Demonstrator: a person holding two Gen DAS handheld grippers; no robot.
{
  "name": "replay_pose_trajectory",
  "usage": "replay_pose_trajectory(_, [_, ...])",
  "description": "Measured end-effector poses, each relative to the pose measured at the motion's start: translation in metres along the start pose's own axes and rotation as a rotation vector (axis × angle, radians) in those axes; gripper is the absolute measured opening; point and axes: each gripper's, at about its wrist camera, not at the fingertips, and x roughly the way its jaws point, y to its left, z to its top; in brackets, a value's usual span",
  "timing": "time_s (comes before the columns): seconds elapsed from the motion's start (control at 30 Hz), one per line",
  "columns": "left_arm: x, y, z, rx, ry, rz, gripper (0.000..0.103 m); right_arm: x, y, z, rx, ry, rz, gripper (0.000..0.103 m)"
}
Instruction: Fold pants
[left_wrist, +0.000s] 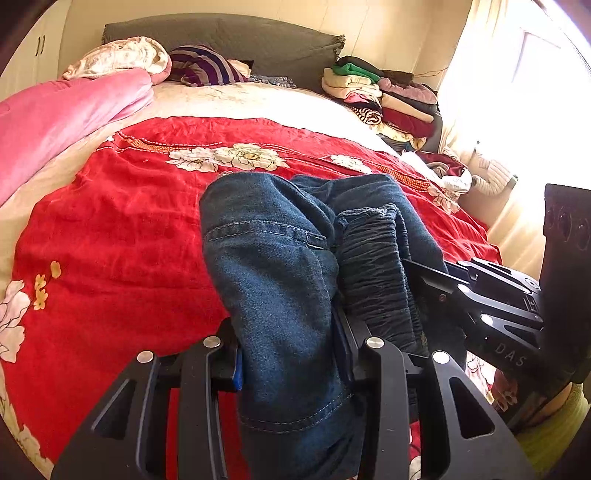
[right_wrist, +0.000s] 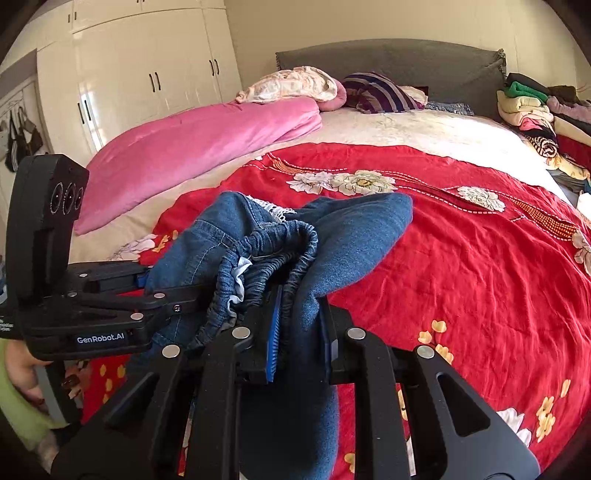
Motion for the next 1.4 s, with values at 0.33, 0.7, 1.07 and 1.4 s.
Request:
replay_pose_trajectory(0.33, [0.018, 0.007, -0.01, -0.012, 0.037, 0.017, 0.036, 0.015, -0.008, -0.009, 0.044, 0.058, -0.051, 0.016])
replay_pose_trajectory(0.7, [0.034, 0.018, -0.022, -0.045, 0.07, 0.033, 0.047, 0.036, -0.029, -0.026, 0.083, 0.149, -0.166, 0.035])
replay_pose_trajectory(1.07, [0.035, 0.02, -0.026, -0.051, 0.07, 0.026, 0.053, 0.037, -0.036, -0.028, 0.101, 0.158, -0.198, 0.051])
replay_pose_trajectory(1.4, [0.025, 0.016, -0.029, -0.057, 0.068, 0.024, 0.057, 0.018, -0.03, -0.025, 0.091, 0.1, -0.212, 0.072])
